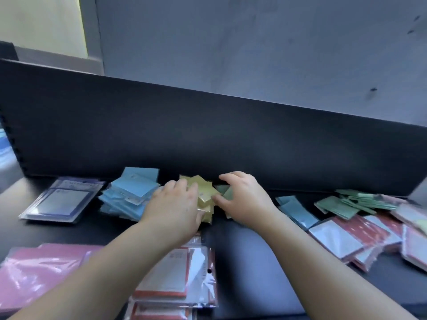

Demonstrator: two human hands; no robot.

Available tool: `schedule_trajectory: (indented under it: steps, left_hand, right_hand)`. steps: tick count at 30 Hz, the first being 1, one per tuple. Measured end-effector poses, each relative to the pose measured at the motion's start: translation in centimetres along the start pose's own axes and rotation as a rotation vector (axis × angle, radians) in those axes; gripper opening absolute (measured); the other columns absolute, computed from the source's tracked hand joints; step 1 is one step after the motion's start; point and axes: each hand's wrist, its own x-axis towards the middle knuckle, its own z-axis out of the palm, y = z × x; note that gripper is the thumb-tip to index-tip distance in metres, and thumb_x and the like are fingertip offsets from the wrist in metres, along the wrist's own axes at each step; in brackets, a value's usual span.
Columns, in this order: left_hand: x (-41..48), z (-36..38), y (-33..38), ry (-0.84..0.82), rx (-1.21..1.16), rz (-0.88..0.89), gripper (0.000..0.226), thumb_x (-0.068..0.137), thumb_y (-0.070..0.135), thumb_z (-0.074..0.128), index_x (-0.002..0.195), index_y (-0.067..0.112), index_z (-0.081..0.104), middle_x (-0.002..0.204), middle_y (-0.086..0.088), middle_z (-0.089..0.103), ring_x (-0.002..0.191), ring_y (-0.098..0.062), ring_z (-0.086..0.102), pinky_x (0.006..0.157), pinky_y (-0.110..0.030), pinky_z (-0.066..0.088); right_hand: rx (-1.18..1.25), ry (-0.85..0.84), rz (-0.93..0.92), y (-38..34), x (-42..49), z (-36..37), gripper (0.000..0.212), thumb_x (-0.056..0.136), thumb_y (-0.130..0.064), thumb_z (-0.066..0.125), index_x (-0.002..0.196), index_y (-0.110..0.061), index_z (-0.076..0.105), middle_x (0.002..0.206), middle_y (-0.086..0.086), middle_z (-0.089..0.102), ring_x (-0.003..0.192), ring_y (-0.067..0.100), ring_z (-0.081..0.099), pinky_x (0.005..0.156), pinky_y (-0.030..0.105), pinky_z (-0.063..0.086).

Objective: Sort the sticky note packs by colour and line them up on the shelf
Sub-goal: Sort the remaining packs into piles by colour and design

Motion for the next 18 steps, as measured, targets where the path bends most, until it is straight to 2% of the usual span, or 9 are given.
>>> schedule_trajectory:
  steps: [9, 18]
  left_hand:
    - [0.2, -0.1, 11.3, -0.02, 0.01, 0.2, 0.058, 0.092, 0.058, 0.042, 0.139, 0.025, 0.035, 0.136, 0.003, 0.04, 0.127, -0.02, 0.039, 0.103, -0.033, 0.036]
    - [-0.6, 0.8, 26.5, -0.09, -0.007, 0.318, 0.057, 0.091, 0.06, 0.041, 0.138, 0.027, 0.037, 0.131, 0.005, 0.043, 0.122, -0.02, 0.043, 0.1, -0.032, 0.037]
  right_hand:
    - [-0.206, 0.095, 0.065, 9.7, -8.7, -4.1, 0.051, 0.089, -0.048, 0.054, 0.131, -0.02, 0.05, 0.127, 0.0, 0.051, 0.117, 0.023, 0.043, 0.1, 0.034, 0.036]
    - [-0.242, 0.092, 0.173, 21.7, -18.0, -9.7, 0.052, 0.089, -0.049, 0.053, 0.133, -0.022, 0.048, 0.129, 0.0, 0.05, 0.12, 0.023, 0.041, 0.102, 0.034, 0.032]
